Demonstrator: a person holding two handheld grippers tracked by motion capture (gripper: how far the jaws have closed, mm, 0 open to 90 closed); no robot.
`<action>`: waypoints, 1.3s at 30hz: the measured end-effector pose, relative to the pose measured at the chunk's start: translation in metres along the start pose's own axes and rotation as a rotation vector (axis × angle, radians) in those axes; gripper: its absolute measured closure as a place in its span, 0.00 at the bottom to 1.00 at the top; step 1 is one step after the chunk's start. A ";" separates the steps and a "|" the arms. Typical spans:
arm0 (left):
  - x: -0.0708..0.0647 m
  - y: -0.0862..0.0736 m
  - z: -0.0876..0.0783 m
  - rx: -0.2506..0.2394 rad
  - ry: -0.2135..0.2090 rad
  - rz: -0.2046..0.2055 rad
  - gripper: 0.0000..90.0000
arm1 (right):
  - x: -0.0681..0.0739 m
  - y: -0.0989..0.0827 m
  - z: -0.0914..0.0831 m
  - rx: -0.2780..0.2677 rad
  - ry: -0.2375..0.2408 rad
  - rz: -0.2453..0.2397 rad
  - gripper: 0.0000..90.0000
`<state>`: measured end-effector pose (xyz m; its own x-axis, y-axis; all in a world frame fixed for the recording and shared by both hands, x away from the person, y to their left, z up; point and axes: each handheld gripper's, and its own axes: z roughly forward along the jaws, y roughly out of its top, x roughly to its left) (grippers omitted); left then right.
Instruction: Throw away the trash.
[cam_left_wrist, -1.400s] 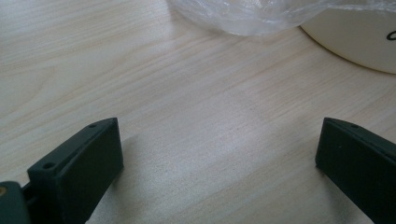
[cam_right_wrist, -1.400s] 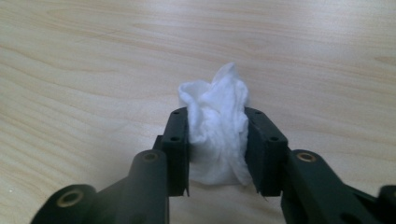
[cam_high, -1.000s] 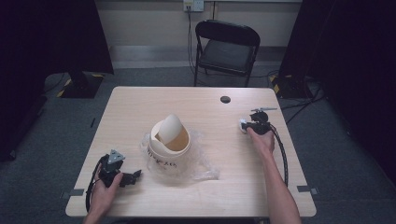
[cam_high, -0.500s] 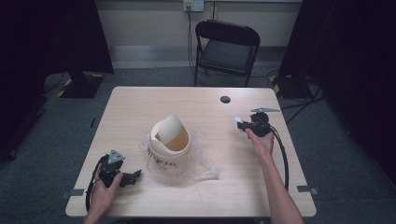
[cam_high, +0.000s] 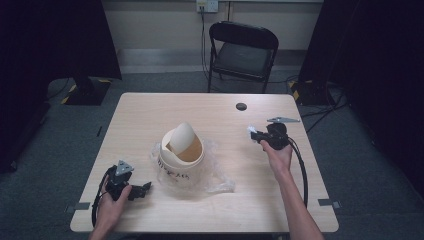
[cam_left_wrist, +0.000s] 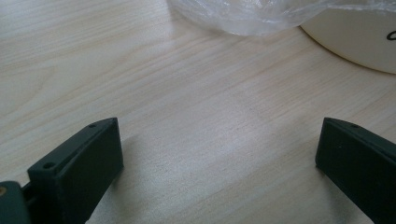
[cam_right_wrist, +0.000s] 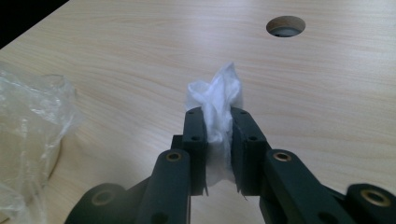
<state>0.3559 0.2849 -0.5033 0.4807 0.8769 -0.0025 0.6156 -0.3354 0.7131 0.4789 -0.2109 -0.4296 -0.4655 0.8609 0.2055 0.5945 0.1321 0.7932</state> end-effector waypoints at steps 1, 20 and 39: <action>0.000 0.000 0.000 0.000 0.003 0.002 0.00 | 0.002 0.001 -0.002 -0.001 0.001 0.000 0.87; 0.000 0.000 0.000 0.000 0.000 0.000 0.00 | 0.055 0.005 -0.022 -0.063 0.127 -0.079 0.87; 0.000 0.000 0.000 0.000 0.000 0.000 0.00 | 0.101 0.010 -0.037 -0.097 0.243 -0.162 0.87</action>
<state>0.3559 0.2849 -0.5033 0.4806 0.8769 -0.0029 0.6157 -0.3351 0.7132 0.4134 -0.1411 -0.3797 -0.6992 0.6882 0.1936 0.4398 0.2006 0.8754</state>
